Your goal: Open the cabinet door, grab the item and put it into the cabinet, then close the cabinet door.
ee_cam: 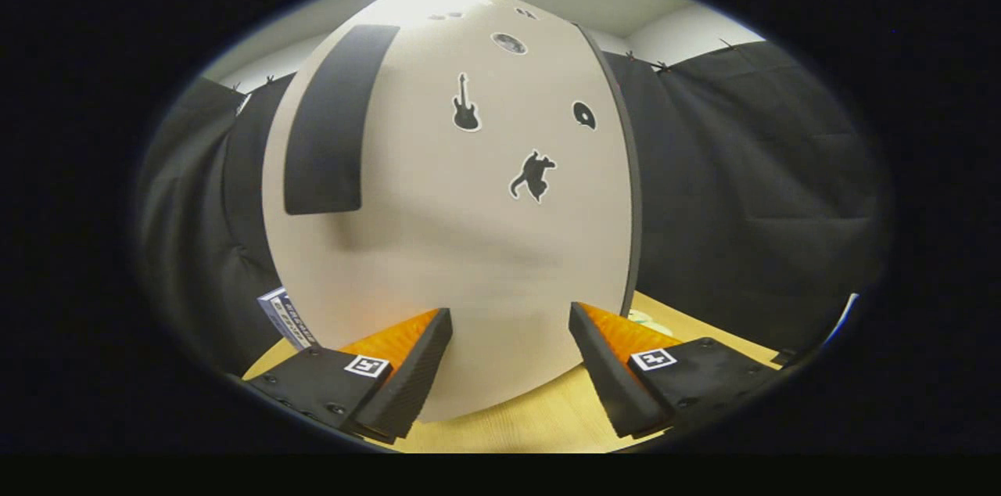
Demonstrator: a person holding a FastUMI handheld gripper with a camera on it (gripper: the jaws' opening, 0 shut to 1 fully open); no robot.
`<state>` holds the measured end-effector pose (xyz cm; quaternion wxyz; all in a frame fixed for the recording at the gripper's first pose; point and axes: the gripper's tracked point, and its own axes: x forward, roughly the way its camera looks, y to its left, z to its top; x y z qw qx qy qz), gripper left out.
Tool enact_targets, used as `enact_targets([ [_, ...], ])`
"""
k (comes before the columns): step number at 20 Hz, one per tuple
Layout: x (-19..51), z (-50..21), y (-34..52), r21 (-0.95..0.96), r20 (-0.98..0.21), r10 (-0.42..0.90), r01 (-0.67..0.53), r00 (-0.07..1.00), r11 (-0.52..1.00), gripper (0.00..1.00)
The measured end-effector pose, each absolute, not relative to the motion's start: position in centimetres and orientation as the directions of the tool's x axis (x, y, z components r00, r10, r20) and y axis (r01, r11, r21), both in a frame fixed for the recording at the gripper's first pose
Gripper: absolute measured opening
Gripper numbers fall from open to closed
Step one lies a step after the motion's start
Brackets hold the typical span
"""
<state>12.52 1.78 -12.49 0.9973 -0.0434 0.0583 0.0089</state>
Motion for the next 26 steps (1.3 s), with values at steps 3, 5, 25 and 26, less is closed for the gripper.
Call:
enact_targets([
  [3, 13.4, -12.5, 2.0, -0.085, -0.117, 0.001, -0.011, 0.993, 0.996, 0.97],
  [5, 13.8, -12.6, 2.3, -0.076, -0.111, -0.019, 0.010, 0.994, 0.997, 0.97],
  [25, 8.1, -12.0, 5.5, 0.026, -0.165, 0.007, -0.003, 0.986, 1.000, 0.97],
  [26, 7.4, -11.3, 5.1, 0.026, -0.161, -0.004, 0.008, 0.987, 1.000, 0.97],
])
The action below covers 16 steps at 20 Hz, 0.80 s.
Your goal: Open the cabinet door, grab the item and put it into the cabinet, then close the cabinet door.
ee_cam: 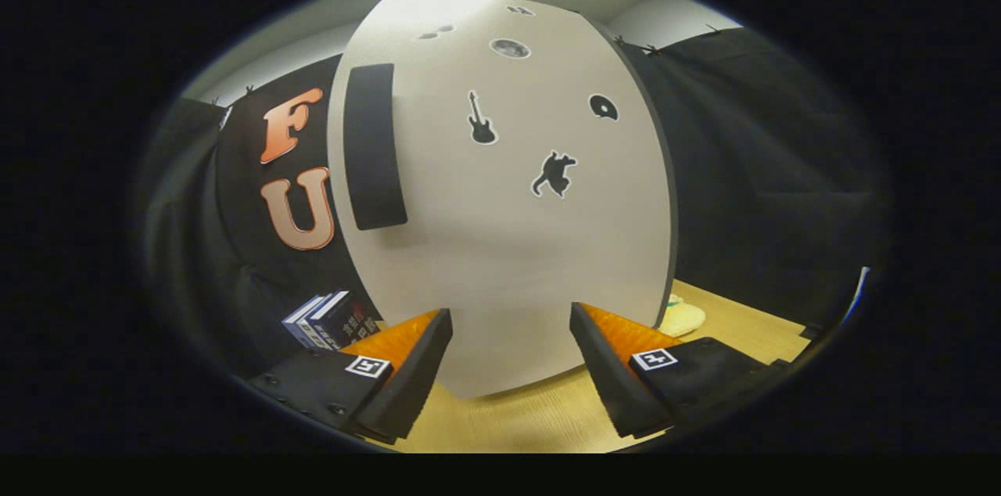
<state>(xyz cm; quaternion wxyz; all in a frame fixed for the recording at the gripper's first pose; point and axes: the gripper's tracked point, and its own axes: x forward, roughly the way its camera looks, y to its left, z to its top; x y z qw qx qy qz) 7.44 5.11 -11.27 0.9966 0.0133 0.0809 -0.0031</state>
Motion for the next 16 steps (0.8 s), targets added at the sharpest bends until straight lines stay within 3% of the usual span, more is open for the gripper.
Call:
enact_targets([
  [16, -2.7, 1.6, 2.1, -0.066, -0.070, -0.040, 0.035, 0.997, 0.997, 0.97],
])
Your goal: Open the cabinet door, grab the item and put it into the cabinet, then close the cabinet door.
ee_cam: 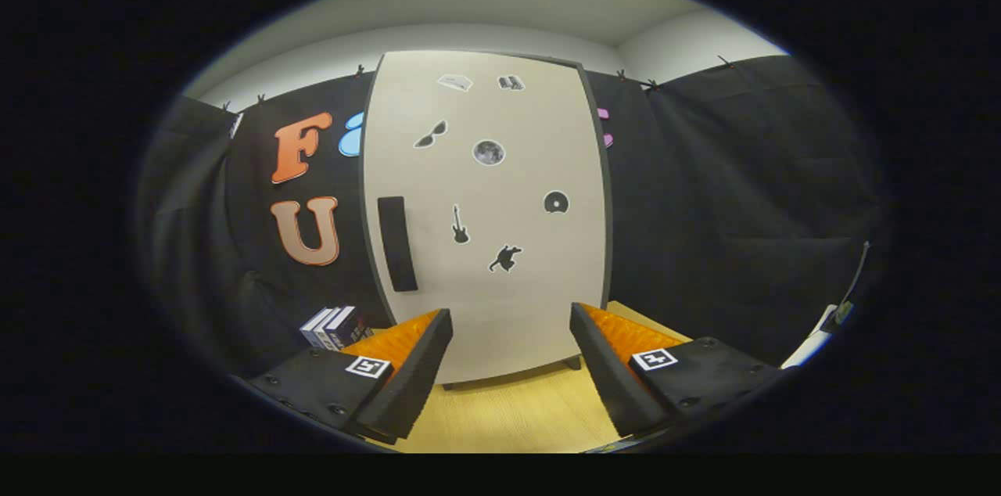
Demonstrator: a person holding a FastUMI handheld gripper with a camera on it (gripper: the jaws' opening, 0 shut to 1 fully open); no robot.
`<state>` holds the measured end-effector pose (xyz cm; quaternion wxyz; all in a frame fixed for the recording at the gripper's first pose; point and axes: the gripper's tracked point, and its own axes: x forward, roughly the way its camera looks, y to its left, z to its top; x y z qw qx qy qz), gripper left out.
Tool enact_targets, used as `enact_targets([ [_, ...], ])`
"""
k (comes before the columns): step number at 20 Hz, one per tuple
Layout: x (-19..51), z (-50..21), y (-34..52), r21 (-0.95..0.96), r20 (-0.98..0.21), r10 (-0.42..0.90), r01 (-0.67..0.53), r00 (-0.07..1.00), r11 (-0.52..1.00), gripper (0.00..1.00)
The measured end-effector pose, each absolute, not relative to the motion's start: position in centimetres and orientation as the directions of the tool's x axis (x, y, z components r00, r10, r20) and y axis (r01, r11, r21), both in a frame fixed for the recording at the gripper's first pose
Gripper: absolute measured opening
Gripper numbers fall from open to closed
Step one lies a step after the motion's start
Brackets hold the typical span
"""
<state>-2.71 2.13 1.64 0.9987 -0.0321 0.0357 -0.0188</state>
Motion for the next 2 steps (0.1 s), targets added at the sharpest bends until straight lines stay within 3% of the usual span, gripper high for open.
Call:
enact_targets([
  [2, -3.56, 2.37, 2.06, -0.065, -0.055, -0.038, 0.035, 0.998, 0.997, 0.97],
])
